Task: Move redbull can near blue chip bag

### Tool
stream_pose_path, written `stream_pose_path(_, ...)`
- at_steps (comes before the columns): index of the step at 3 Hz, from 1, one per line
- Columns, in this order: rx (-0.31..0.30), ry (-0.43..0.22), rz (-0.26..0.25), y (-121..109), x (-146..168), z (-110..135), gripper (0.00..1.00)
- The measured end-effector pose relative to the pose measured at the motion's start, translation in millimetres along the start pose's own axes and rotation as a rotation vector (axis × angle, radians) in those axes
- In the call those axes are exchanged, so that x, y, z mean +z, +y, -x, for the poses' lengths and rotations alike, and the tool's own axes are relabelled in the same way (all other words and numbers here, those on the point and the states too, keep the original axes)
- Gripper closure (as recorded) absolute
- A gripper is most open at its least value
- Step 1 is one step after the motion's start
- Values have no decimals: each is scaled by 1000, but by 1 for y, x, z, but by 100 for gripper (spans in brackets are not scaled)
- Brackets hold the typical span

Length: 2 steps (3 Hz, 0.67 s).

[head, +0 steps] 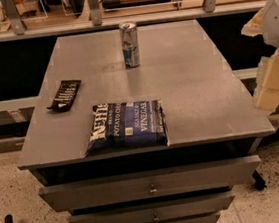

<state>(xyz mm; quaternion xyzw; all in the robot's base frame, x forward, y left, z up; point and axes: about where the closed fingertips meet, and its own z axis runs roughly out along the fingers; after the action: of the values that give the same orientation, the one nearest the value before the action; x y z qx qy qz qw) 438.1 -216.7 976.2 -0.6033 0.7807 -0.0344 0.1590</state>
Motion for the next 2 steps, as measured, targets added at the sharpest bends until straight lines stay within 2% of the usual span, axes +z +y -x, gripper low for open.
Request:
stream_pose_path(1, 0, 0, 0, 0, 0, 0, 0)
stream_pose_path(2, -16, -12, -20, -21, 4, 9, 0)
